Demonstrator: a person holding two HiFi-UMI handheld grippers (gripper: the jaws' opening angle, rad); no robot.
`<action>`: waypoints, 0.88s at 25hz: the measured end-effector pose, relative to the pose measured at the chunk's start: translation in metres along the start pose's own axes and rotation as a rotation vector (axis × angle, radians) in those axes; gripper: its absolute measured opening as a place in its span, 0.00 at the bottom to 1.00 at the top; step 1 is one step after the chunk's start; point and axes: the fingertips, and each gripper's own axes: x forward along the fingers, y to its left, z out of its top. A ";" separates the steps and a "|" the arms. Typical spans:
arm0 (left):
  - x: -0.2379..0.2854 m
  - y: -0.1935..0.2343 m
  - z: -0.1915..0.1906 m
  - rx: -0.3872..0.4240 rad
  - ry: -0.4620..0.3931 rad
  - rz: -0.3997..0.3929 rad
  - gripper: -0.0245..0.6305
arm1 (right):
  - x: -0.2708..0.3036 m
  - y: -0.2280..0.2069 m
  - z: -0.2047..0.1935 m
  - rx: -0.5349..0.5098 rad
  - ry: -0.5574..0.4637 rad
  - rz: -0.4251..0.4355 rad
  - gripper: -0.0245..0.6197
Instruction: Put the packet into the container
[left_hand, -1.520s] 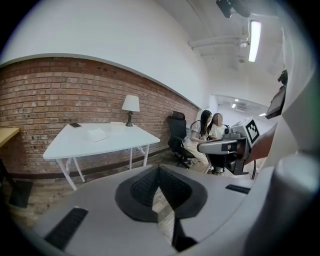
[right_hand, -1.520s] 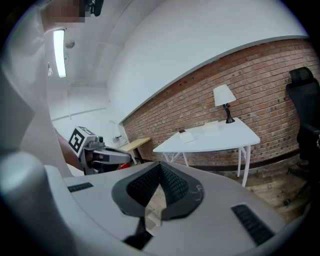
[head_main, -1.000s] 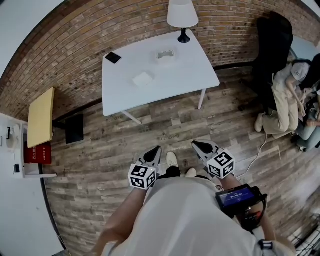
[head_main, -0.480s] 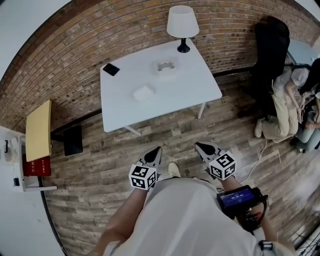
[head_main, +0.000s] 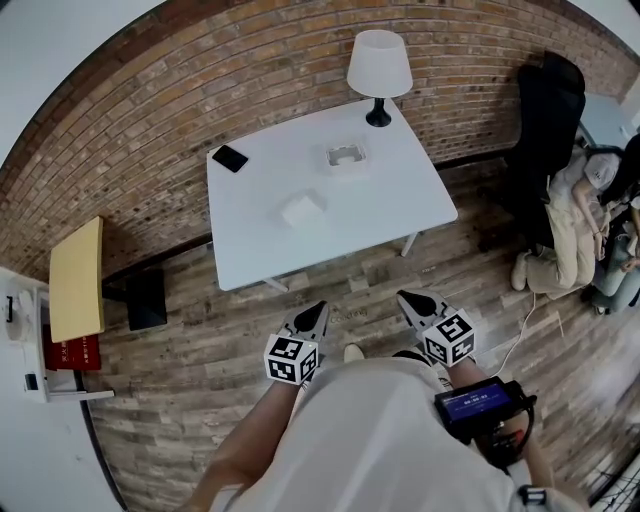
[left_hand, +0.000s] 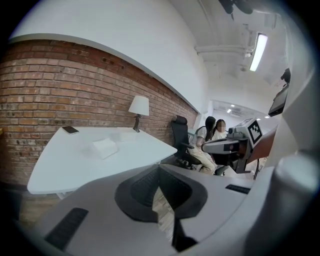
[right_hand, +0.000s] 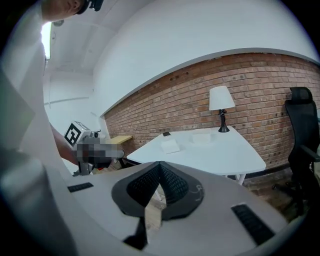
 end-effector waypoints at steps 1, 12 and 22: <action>0.000 0.006 0.001 0.003 0.001 0.000 0.05 | 0.004 0.000 0.003 -0.004 -0.003 -0.005 0.05; 0.008 0.036 0.001 0.014 0.024 0.000 0.05 | 0.028 -0.016 0.018 0.010 -0.017 -0.044 0.05; 0.033 0.065 0.012 0.023 0.049 0.035 0.05 | 0.066 -0.045 0.026 0.030 -0.014 -0.014 0.05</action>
